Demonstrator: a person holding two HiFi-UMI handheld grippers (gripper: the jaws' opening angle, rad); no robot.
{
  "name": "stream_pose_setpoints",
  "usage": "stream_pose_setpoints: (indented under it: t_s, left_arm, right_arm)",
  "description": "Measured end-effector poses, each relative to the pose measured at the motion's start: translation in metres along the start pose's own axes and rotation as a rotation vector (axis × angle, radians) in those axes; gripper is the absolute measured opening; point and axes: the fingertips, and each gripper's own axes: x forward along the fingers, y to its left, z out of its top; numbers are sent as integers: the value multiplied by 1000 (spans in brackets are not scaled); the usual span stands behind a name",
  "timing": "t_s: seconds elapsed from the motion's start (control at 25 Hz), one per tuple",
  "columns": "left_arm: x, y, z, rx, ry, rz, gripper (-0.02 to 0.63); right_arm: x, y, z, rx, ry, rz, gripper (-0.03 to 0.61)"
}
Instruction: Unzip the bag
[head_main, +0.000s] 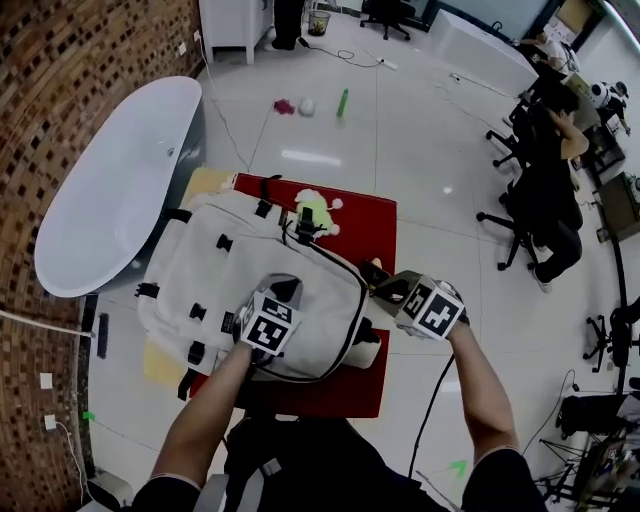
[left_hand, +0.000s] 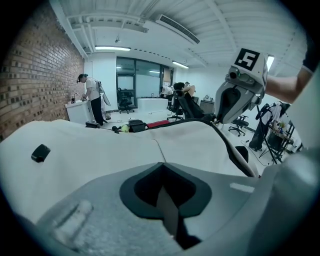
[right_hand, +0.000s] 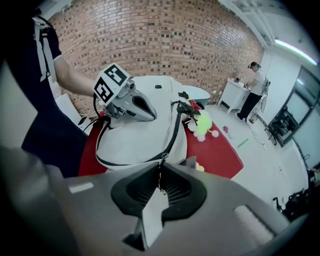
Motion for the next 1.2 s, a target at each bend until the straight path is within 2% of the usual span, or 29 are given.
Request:
stream_pose_setpoints:
  t_s: [0.28, 0.36, 0.48, 0.6, 0.68, 0.72, 0.8, 0.92, 1.0, 1.12, 1.2]
  left_arm:
    - [-1, -1, -6, 18, 12, -41, 5]
    - [-5, -4, -1, 62, 7, -42, 5]
    - [-13, -22, 25, 248, -65, -79, 3]
    - [-18, -63, 64, 485, -193, -196, 5]
    - [-16, -88, 81, 622, -222, -282, 6]
    - [-13, -99, 85, 685, -211, -334, 6]
    - [-6, -118, 83, 818, -151, -459, 166]
    - [5, -132, 70, 1032, -18, -615, 179]
    - [15, -134, 64, 1151, 54, -666, 179]
    - [24, -137, 57, 1258, 160, -743, 175]
    - [29, -138, 51, 1282, 235, -785, 131]
  right_arm:
    - [2, 39, -5, 128, 17, -98, 29]
    - [4, 48, -6, 163, 11, -120, 29]
    - [4, 50, -3, 196, -20, -171, 29]
    - [3, 47, -2, 212, -38, -204, 29]
    - [2, 47, -2, 221, -44, -212, 29]
    - [1, 47, -3, 224, -46, -215, 29]
    - [0, 46, -3, 227, -47, -219, 29]
    - [-2, 43, -1, 222, -42, -225, 28]
    - [-2, 40, 1, 207, -38, -222, 28]
    - [-1, 35, 1, 199, -27, -218, 28]
    - [0, 30, -1, 200, -17, -221, 28]
